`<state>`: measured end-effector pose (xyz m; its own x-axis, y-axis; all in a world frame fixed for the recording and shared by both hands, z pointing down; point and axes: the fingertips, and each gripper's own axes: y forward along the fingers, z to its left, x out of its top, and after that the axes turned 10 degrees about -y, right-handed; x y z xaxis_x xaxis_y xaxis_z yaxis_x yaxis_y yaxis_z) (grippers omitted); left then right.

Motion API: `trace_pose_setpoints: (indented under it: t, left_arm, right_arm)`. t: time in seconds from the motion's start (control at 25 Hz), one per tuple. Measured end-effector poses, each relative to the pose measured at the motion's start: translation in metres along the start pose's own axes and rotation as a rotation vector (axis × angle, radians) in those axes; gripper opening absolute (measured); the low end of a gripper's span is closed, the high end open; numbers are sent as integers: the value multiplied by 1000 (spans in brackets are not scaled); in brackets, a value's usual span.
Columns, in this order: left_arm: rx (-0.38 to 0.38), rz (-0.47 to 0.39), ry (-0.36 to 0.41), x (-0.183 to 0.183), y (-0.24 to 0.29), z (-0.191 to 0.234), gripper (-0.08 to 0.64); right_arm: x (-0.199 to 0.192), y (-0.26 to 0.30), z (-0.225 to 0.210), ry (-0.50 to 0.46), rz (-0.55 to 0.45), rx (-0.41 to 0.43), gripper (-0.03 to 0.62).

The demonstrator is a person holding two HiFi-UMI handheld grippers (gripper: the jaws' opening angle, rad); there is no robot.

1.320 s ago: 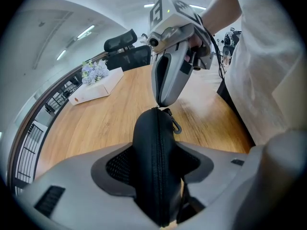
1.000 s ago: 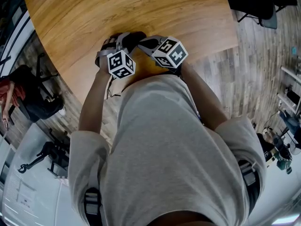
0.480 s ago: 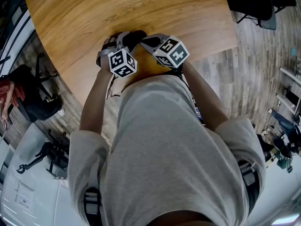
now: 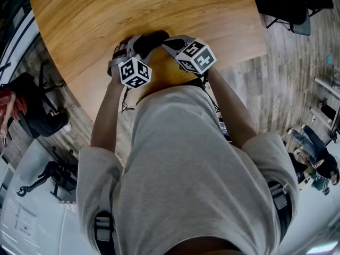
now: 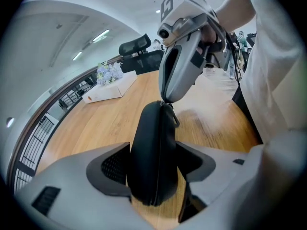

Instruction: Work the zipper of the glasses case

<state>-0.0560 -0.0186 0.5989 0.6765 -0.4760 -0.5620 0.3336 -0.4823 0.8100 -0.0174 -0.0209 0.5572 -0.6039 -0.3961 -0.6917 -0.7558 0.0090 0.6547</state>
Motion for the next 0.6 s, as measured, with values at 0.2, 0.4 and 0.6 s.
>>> trace_pose_setpoints:
  t: [0.2, 0.4, 0.6]
  left_arm:
    - [6, -38, -25, 0, -9, 2, 281]
    - [33, -4, -43, -1, -5, 4, 279]
    - [42, 5, -67, 2, -3, 4, 279]
  right_arm:
    - [-2, -4, -12, 6, 7, -31, 26]
    - [5, -3, -6, -12, 5, -41, 26]
    - [11, -2, 0, -10, -12, -47, 26]
